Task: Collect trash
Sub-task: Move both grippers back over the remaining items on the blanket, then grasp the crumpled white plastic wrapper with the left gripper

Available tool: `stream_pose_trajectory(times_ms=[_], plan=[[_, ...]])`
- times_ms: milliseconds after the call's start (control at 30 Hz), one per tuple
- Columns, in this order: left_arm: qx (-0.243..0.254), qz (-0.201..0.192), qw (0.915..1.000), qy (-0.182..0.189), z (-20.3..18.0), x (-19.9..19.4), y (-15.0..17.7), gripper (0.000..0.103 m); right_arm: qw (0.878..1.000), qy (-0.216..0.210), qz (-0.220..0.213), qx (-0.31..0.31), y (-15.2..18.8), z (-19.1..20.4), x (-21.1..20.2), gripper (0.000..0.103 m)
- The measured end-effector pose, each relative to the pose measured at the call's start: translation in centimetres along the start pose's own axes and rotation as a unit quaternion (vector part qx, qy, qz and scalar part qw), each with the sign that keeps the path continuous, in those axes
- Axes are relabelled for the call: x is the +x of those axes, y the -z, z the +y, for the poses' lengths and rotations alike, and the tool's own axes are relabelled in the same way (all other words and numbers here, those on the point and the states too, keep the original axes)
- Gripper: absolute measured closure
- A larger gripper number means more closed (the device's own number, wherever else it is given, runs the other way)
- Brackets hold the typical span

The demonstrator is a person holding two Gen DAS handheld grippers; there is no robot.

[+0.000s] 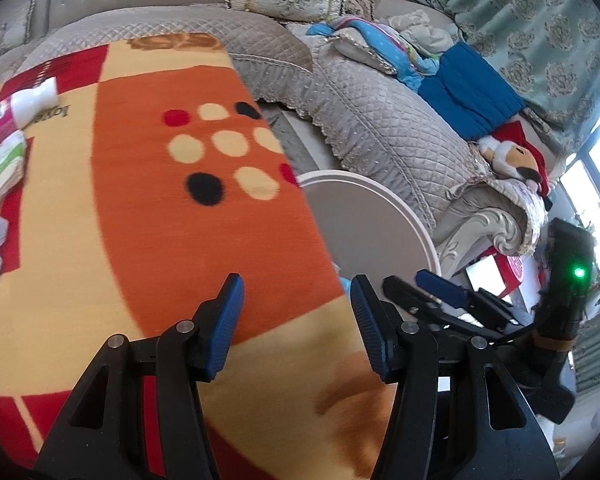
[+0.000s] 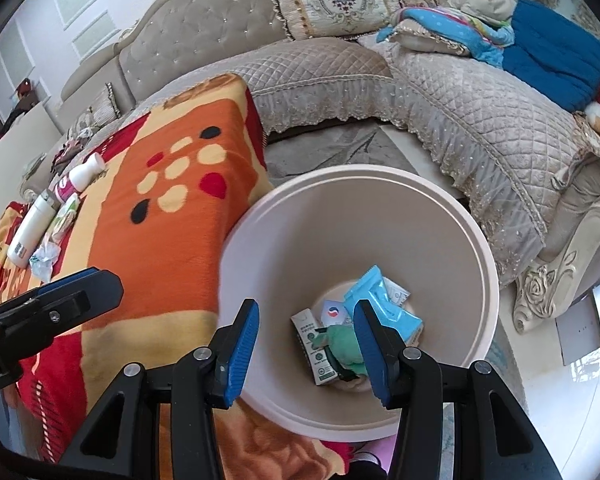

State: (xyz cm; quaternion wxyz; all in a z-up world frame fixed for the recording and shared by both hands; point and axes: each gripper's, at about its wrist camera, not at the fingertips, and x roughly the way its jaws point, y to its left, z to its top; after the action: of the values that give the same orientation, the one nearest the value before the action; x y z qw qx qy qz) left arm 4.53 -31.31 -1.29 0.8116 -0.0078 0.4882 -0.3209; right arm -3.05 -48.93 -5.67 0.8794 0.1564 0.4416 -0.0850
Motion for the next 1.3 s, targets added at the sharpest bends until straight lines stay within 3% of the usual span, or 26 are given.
stream_pose_trajectory(times_ms=[200,300,400,733,1000,1300], plan=[[-0.019,-0.015,0.9995,-0.019,3.2,-2.3,0.3,0.049,1.0,-0.014,-0.014,-0.017,-0.9,2.7,-1.1,0.054],[-0.035,-0.024,0.9985,-0.035,5.5,-3.7,0.5,0.049,0.999,-0.024,-0.018,-0.033,-1.2,4.6,-1.1,0.045],[-0.055,-0.033,0.9966,-0.052,8.3,-5.3,0.9,0.049,0.998,-0.038,-0.016,-0.051,-1.3,6.8,-0.8,0.044],[-0.121,-0.058,0.9827,-0.128,16.8,-8.7,1.7,0.049,0.993,-0.072,0.007,-0.094,-1.1,12.7,1.3,0.044],[-0.138,-0.06,0.976,-0.157,19.6,-8.3,1.2,0.049,0.989,-0.082,0.024,-0.121,-0.8,15.7,2.6,0.044],[-0.146,-0.05,0.9761,-0.153,20.6,-6.7,0.3,0.049,0.987,-0.089,0.029,-0.132,-1.3,17.5,3.6,0.043]])
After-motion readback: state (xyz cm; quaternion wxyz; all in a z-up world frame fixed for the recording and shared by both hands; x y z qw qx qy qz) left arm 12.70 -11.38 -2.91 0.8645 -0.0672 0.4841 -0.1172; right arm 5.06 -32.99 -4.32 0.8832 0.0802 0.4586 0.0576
